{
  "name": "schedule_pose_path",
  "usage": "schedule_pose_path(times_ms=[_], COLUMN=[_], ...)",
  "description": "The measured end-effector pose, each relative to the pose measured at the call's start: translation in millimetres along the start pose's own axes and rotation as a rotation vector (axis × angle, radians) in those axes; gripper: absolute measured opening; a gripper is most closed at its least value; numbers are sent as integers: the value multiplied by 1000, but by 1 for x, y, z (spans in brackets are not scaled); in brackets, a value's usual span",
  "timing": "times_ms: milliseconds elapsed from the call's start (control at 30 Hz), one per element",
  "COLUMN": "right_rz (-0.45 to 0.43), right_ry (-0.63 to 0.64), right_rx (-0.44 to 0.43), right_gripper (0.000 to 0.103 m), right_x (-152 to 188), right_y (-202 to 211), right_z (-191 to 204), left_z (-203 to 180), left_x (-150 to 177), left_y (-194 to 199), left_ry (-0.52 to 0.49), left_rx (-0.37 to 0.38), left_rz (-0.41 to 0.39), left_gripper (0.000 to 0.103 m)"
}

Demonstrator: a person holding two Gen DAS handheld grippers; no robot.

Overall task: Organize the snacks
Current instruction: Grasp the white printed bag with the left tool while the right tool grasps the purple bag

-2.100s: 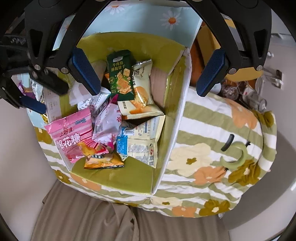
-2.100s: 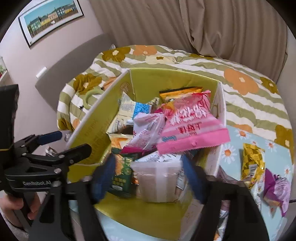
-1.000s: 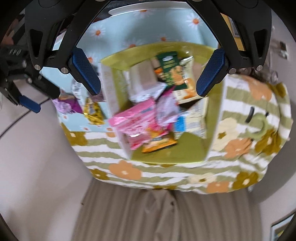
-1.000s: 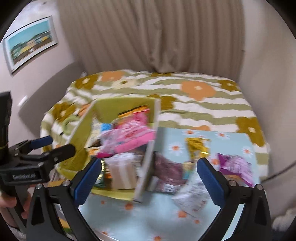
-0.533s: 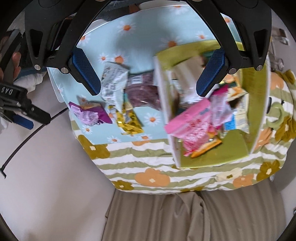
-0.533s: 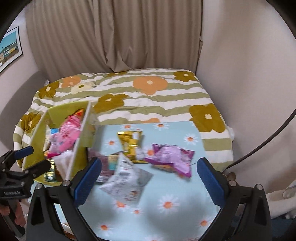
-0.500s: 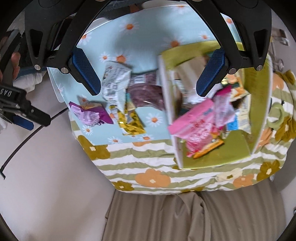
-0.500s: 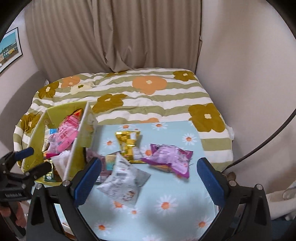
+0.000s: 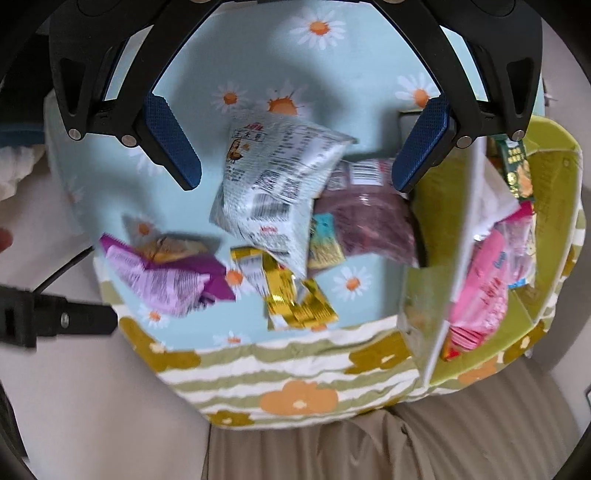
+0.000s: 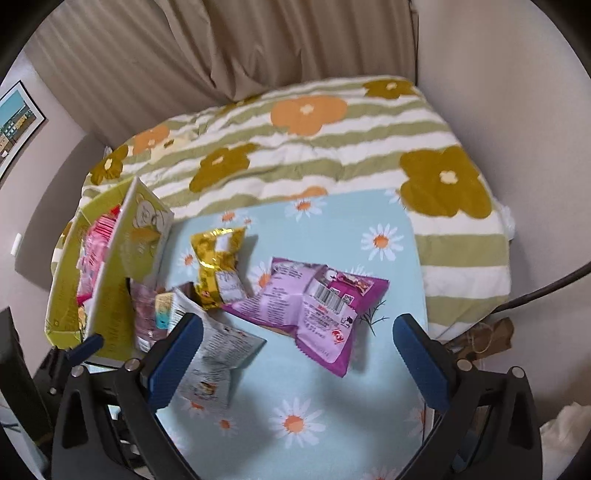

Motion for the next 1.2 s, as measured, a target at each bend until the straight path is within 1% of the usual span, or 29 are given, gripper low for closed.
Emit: schedule_pose_path(times_ms=[133,233,467,567,633,667,733,800,833,1033,1200], right_rz=[35,57,104,123,139,147,163,184,187,197,205], right_ry=[8,-10,-37,-58,-77,-87,-96,-93,-94,-110,-117], right_rx=[-30,-56,-95,-123,-143,-150,-154,-141,-146,-169,-185], right_gripper=[102,102,102,102,102,102,102,102,102,102,103], right_x=[0,0,0,0,0,0,1,3,3,2,-2], right_y=[-20,-32,-58,-66,-71,-74,-79,-85,-85,-90,-94], right_z=[-9,-16,-28,-29,-29,-29,-29,-30,-29,-25,-21], left_z=[-18,-30,-39,-40,-42,-43,-45,-47,-48,-47,-44], left_x=[3,5,5,3,3,4,6,6,6,8,12], left_y=[-25,-41,-69,-76,-82,-84,-86,-85,-84,-83,-77], left_ry=[-60,-102,-143,-153,-157,-156,-157,-153,-144,-120,-65], left_rx=[-60,-97,-157,-169,-167,-160,-154,-140,-127,-104,-68], left_rz=[37,67,114,123,134,144,162,163,165,163,163], left_gripper=[102,102,102,102,94,88,87,86,86,82,78])
Point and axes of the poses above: each gripper's, at about its wrist camera, not at the fingertips, and y roughly against the way its jaws point, z to its left, x to its underside, the point moved 10 cm from there along -y, roughly the way its jaws point, and after that the axes turned 12 degrees about -y, right-handed, at the moved point
